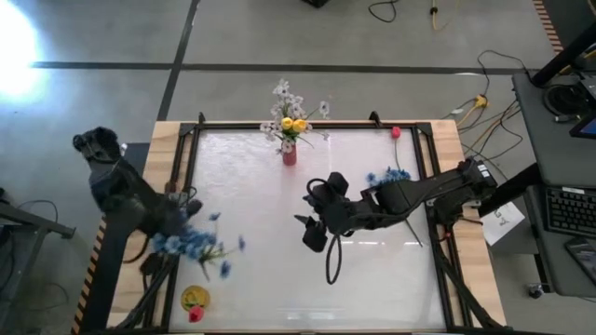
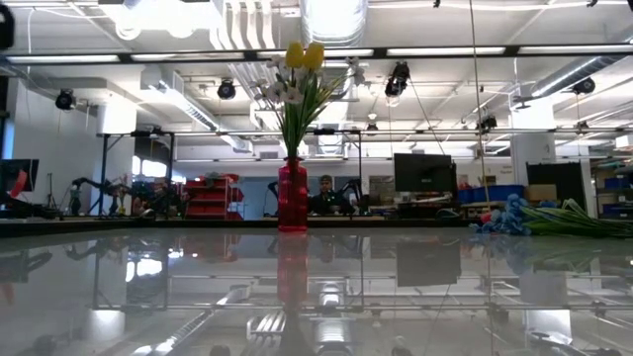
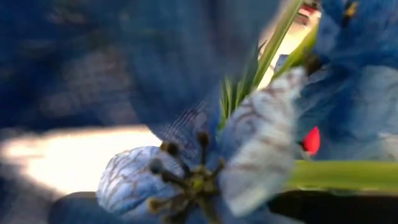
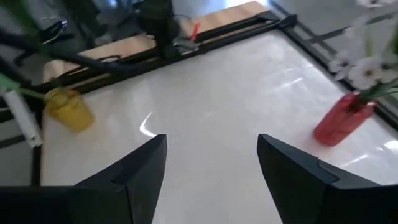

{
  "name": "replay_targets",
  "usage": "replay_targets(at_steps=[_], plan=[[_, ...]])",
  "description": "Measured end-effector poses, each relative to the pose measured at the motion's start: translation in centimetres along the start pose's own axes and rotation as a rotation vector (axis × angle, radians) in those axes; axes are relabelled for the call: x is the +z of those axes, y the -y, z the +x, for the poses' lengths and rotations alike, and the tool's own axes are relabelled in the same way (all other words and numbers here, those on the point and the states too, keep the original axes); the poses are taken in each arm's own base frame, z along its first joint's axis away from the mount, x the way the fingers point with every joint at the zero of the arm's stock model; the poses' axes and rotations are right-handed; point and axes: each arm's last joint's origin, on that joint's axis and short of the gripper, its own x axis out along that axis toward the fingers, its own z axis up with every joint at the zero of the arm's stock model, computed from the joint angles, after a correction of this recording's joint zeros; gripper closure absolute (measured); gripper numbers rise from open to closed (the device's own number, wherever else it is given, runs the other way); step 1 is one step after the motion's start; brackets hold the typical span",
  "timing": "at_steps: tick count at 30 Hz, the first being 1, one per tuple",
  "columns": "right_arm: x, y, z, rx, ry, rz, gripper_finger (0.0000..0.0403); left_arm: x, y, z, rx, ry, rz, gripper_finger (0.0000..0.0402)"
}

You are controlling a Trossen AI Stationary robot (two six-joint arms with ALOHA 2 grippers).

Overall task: Sort flowers into vase by color
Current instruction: Put the bottom blue flowers into the yellow vase

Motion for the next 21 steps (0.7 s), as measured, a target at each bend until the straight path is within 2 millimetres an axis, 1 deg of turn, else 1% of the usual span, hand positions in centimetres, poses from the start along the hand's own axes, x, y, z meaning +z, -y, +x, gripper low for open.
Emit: replay_targets(at_steps=[5, 8, 12, 16, 21], plan=[[0.3, 0.2, -0.1, -0.047, 0.034, 0.043, 0.0167, -1.3, 2.8, -1.1, -0.050, 0.008, 0.037, 0.0402], [0.3, 0.2, -0.1, -0.053, 0.039, 0.100, 0.0167, -2.6, 3.7, -1.6, -0.026, 0.006, 0.056, 0.0402], [0.3, 0.2, -0.1, -0.060, 0.045, 0.134, 0.0169, -3.6, 4.9, -2.0, -0.035, 0.011, 0.063, 0.0402], [0.3, 0.3, -0.1, -0.071, 0.050, 0.135, 0.0172, -4.6, 5.7, -1.4, -0.042, -0.024, 0.066, 0.0402], [0.4, 0.5, 0.0, -0.091, 0.064, 0.141, 0.0172, -6.2, 6.1, 0.0, -0.022, -0.079, 0.099, 0.0401]])
